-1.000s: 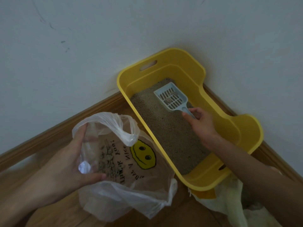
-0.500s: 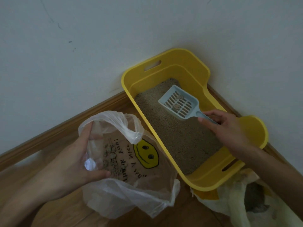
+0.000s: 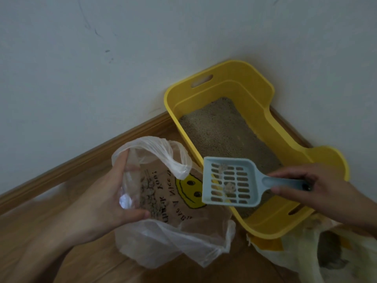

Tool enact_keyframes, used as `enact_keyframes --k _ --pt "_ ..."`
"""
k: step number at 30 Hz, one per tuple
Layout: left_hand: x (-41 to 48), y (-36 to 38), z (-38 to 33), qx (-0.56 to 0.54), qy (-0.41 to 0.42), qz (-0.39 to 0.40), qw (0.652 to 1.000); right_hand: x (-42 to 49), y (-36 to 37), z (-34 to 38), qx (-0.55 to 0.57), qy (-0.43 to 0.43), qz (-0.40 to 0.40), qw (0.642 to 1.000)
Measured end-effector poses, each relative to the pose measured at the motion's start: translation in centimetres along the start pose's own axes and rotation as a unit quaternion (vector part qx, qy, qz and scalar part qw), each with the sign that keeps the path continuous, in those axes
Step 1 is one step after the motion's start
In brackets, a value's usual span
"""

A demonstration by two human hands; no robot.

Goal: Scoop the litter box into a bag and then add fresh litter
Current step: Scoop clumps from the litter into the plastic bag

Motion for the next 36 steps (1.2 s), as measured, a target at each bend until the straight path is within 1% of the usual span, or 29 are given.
enact_keyframes --k 2,6,8,10,12,14,15,16,17,19,20,22,23,27,28,31,34,36 --pt "0.0 0.1 -0.1 -0.004 -0.005 0.001 1.0 -0.1 0.3 0.5 -0.008 0.011 0.017 1.0" --pt "-0.2 0.1 0.0 -0.016 -0.001 0.004 1.0 0.1 1.2 2.4 -0.11 -0.025 0.063 0.992" --pt "-0.3 0.0 -0.1 -0.025 0.001 0.005 1.0 0.1 1.6 3.6 -0.145 -0.052 0.061 0.986" --pt "-0.3 0.0 -0.2 -0.031 0.007 0.003 0.999 0.2 2.0 4.8 -0.211 -0.085 0.041 0.973" --pt "-0.4 0.1 -0.3 -0.029 0.011 0.007 0.999 0.3 2.7 5.8 -0.292 -0.132 0.009 0.947" --pt "-0.3 0.2 -0.5 -0.027 0.014 0.009 1.0 0.7 3.9 7.0 -0.377 -0.184 -0.028 0.907" --pt "-0.3 0.2 -0.6 -0.03 0.019 0.007 0.999 0.9 4.4 8.0 -0.405 -0.195 -0.035 0.893" --pt "-0.2 0.2 -0.8 -0.034 0.022 0.005 0.999 1.1 5.0 9.0 -0.417 -0.206 -0.035 0.884" --pt "-0.2 0.2 -1.0 -0.037 0.024 0.003 0.999 1.2 5.7 9.7 -0.439 -0.209 -0.017 0.874" --pt "-0.1 0.2 -1.3 -0.037 0.028 0.002 0.999 1.4 7.0 10.4 -0.498 -0.208 0.016 0.842" --pt "-0.2 0.2 -1.2 -0.036 0.029 0.003 0.999 1.4 7.4 11.0 -0.507 -0.218 0.011 0.834" --pt "-0.3 0.2 -1.1 -0.031 0.027 0.0 0.999 1.7 7.9 11.8 -0.511 -0.227 -0.003 0.829" --pt "-0.3 0.2 -1.1 -0.028 0.027 -0.002 0.999 1.8 8.4 11.9 -0.518 -0.232 0.007 0.823" --pt "-0.3 0.1 -0.9 -0.026 0.024 -0.008 0.999 1.8 8.9 11.9 -0.533 -0.242 -0.013 0.81" --pt "-0.3 0.1 -0.8 -0.024 0.021 -0.009 0.999 1.8 8.8 12.0 -0.531 -0.24 -0.019 0.812" --pt "-0.3 0.3 -0.9 -0.018 0.019 0.001 1.0 2.1 9.1 11.1 -0.535 -0.262 -0.011 0.803" --pt "-0.3 0.5 -1.1 -0.016 0.025 -0.009 1.0 2.0 8.7 11.1 -0.524 -0.28 -0.045 0.804" --pt "-0.4 0.6 -1.0 -0.017 0.026 -0.011 0.999 1.9 8.6 10.8 -0.525 -0.295 -0.068 0.796"
Point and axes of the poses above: each hand's wrist, its own x-axis towards the middle knuckle, its own y-axis out of the palm, z = x × y, the point moved 4 cm from there along x, towards the middle knuckle, and after that the axes turned 9 degrees about y, right-handed, at the moved point
